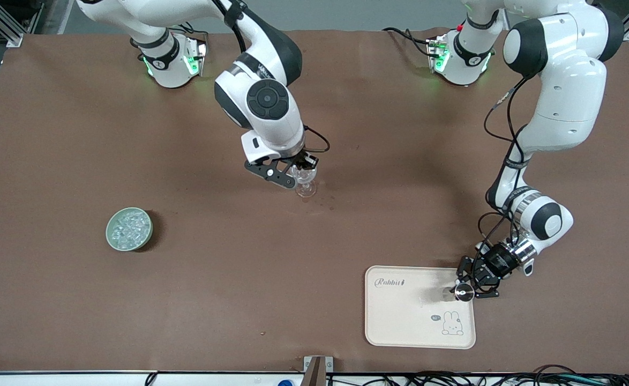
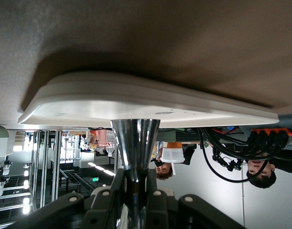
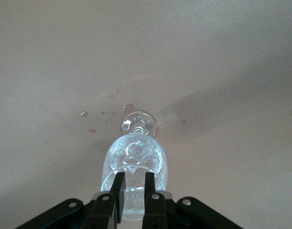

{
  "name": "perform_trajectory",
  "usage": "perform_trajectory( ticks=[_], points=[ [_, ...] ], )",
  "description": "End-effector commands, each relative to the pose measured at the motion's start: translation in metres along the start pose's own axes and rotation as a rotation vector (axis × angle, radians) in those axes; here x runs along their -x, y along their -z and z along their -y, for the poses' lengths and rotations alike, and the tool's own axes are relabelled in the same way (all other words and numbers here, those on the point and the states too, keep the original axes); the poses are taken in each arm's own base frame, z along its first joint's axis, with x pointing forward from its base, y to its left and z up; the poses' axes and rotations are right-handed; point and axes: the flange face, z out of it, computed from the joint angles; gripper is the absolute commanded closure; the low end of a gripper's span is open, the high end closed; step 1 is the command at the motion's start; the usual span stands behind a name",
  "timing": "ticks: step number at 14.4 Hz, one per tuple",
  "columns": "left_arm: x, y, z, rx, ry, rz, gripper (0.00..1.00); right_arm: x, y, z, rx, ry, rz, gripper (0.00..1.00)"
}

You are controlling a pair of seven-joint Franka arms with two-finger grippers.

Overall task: Pour wine and add ice with both arms
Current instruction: 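Set the jigger on the tray while the right gripper drops ice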

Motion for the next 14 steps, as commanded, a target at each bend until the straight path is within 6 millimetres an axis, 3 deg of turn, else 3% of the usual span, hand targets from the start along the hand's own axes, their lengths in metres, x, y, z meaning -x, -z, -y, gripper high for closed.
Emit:
perform_trajectory(
  ticks=[1, 3, 5, 7, 8, 9, 14],
  points=[
    [-0.002, -0.003, -0.003, 0.032, -0.031, 0.031, 0.90, 0.003, 0.000, -0.005, 0.005, -0.012, -0.015, 0.95],
    [-0.004, -0.004, -0.002, 0.043, -0.049, 0.036, 0.83, 0.001, 0.001, -0.006, 0.002, -0.012, -0.016, 0.90],
    [-0.004, -0.004, -0.002, 0.044, -0.048, 0.037, 0.65, 0.001, 0.001, -0.005, -0.002, -0.009, -0.017, 0.84],
    [-0.004, -0.005, -0.002, 0.044, -0.045, 0.039, 0.30, 0.001, 0.000, -0.006, 0.003, -0.006, -0.015, 0.82],
    [-0.005, -0.005, -0.002, 0.050, -0.029, 0.043, 0.05, 0.001, 0.000, -0.004, -0.004, -0.005, -0.017, 0.80],
    [-0.004, -0.004, -0.002, 0.048, -0.060, 0.041, 0.00, -0.001, -0.002, -0.004, -0.005, -0.005, -0.017, 0.78],
    [-0.006, 0.015, 0.005, 0.055, -0.044, 0.025, 0.00, -0.006, 0.000, -0.006, -0.010, -0.002, -0.016, 0.61]
  ],
)
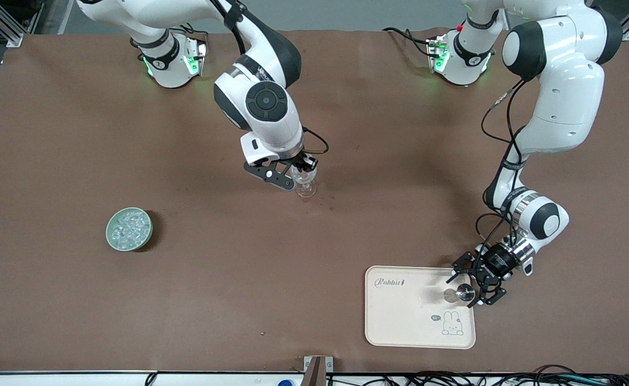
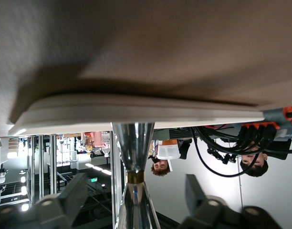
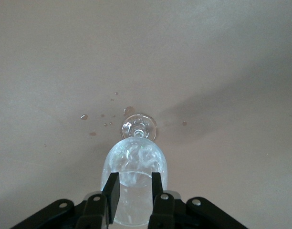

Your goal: Pour wine and add ice with both arms

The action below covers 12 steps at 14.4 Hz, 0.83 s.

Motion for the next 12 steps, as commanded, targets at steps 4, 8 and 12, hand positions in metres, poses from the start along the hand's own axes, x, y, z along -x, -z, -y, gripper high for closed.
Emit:
perform_trajectory(
  ticks=[4, 8, 12],
  points=[
    [0.020, 0.031, -0.007, 0.009, -0.027, -0.022, 0.00, -0.012, 0.009, -0.009, -0.006, -0.005, -0.014, 0.38],
    [0.031, 0.054, -0.017, -0.033, -0.078, -0.085, 0.00, -0.040, 0.091, -0.045, -0.064, 0.015, -0.086, 0.00],
    [0.047, 0.078, -0.031, -0.149, -0.171, -0.205, 0.00, -0.084, 0.188, -0.122, -0.037, 0.109, -0.231, 0.00]
  ],
)
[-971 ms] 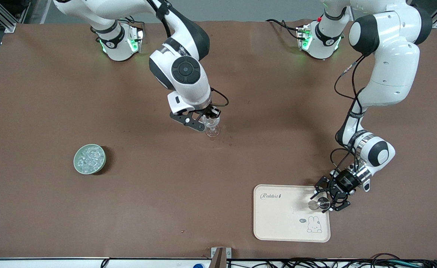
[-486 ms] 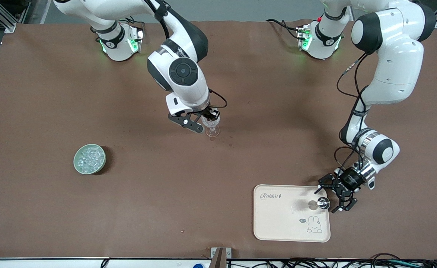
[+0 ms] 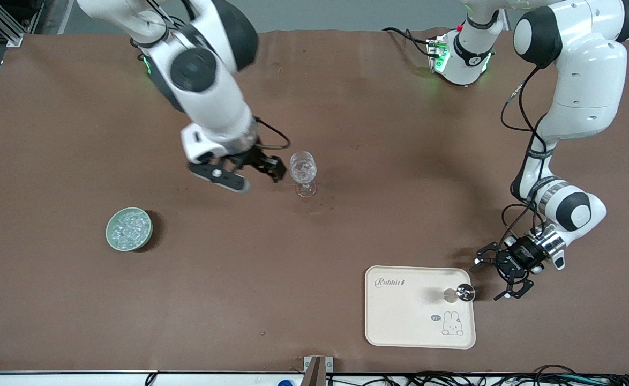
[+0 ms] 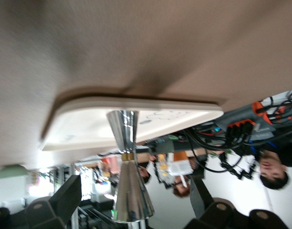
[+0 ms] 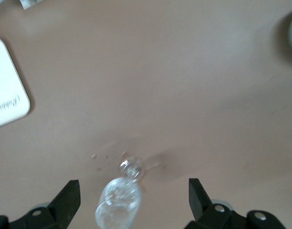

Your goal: Pour wine and add ice with both arms

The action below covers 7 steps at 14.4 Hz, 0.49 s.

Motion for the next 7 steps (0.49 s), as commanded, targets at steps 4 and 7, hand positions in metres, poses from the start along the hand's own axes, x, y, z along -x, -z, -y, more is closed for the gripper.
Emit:
perform_trajectory(
  ticks=[4, 7],
  points=[
    [0.066, 0.053, -0.046, -0.336, -0.356, -0.217, 0.00, -0.085, 0.082, -0.135, 0.088, 0.033, -0.107, 0.00],
    [0.106, 0.065, -0.076, -0.512, -0.608, -0.402, 0.00, -0.133, 0.111, -0.212, 0.096, 0.063, -0.139, 0.00]
  ],
)
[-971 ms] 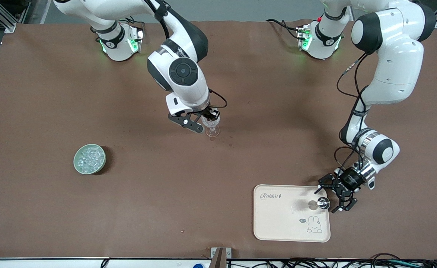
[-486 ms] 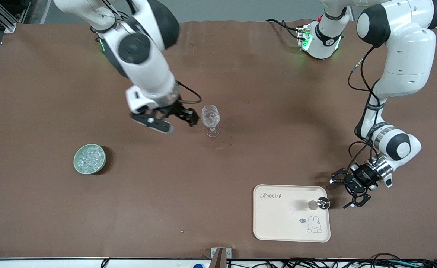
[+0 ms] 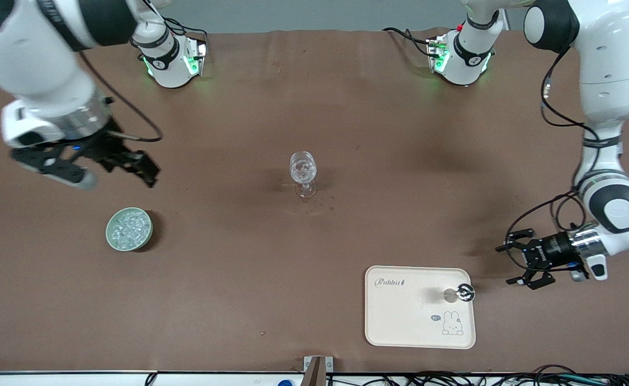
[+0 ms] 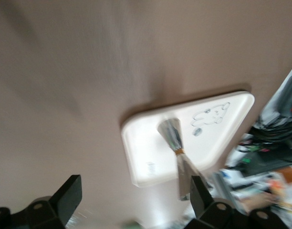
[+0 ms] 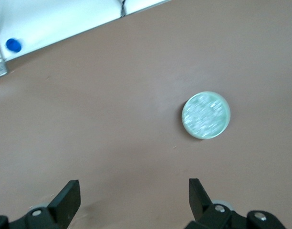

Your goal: Pour wine and add ice with both arms

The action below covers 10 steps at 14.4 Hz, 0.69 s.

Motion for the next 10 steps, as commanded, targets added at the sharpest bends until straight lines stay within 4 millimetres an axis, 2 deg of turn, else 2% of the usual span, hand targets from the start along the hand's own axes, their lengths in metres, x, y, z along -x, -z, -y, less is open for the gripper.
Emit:
perform_trajectory(
  ticks=[1, 2, 4, 5, 6, 8, 10],
  points=[
    [0.017, 0.028, -0.035, -0.068, -0.157, -0.124, 0.00, -0.030, 0.010, -0.072, 0.013, 0.022, -0.021, 0.00],
    [0.017, 0.037, -0.041, -0.041, -0.169, -0.152, 0.00, -0.038, 0.012, -0.092, 0.009, 0.055, -0.020, 0.00],
    [0.015, 0.055, -0.047, 0.007, -0.207, -0.201, 0.00, -0.042, 0.028, -0.128, -0.017, 0.139, -0.014, 0.00],
    [0.007, 0.071, -0.045, 0.028, -0.197, -0.210, 0.00, -0.047, 0.026, -0.150, -0.012, 0.157, 0.015, 0.00],
    [0.018, 0.094, -0.050, 0.047, -0.220, -0.235, 0.00, -0.048, 0.029, -0.161, -0.037, 0.170, 0.031, 0.00],
    [0.054, 0.133, -0.059, -0.032, -0.435, -0.332, 0.00, -0.052, 0.032, -0.178, -0.053, 0.192, 0.041, 0.00],
    [0.097, 0.155, -0.064, -0.183, -0.710, -0.410, 0.00, -0.050, 0.033, -0.181, -0.054, 0.191, 0.055, 0.00]
  ],
)
